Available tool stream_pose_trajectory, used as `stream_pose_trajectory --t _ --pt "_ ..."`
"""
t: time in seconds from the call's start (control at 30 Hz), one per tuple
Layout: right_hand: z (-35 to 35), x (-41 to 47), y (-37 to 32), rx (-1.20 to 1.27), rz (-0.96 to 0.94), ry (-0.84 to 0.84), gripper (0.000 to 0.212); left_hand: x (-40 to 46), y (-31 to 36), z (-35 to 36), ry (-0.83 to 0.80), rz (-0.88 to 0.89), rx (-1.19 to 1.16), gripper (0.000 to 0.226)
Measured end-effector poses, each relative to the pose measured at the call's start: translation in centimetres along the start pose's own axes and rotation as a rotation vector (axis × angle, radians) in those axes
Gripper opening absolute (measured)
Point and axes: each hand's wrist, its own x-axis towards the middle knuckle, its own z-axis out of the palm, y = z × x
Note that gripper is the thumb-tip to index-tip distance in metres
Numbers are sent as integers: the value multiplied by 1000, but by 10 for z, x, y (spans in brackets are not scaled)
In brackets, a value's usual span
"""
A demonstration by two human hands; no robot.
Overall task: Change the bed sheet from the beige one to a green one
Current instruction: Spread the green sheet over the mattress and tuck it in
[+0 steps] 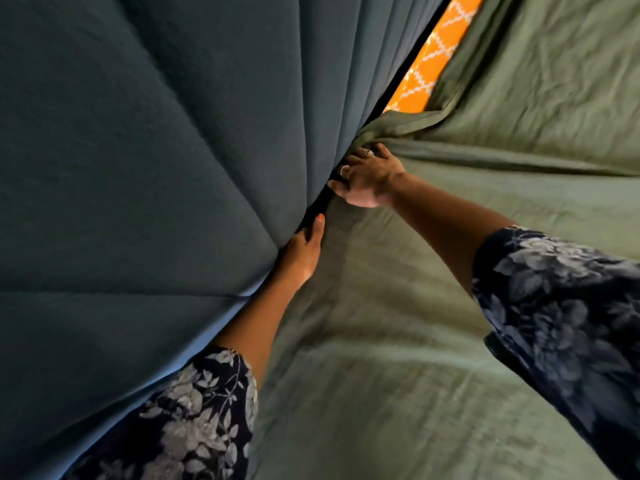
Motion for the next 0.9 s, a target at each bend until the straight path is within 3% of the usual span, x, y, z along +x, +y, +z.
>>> stream_pose_trajectory --t 0.17,0.27,0.33,0.4,0.47,0.53,0.67,0.77,0.9 --pt "11 -48 22 106 -233 376 39 -40 -11 -3 106 78 252 56" --pt "37 -100 60 60 -103 543 37 -63 -17 1 266 408 539 59" --pt "53 -128 93 124 104 517 42 -60 -8 6 325 597 660 51" --pt "59 -149 123 247 352 440 49 -52 18 9 345 655 740 49" --pt "61 -161 146 319 543 374 53 -46 50 9 328 638 794 37" --pt "60 -169 163 380 656 266 62 -38 77 15 213 519 833 43" --pt "67 -173 183 447 718 44 73 -26 99 35 170 359 871 63" --pt "71 -164 189 608 737 89 62 -15 99 47 168 293 868 63" --pt "73 -142 197 651 719 131 45 -8 92 52 180 369 977 53"
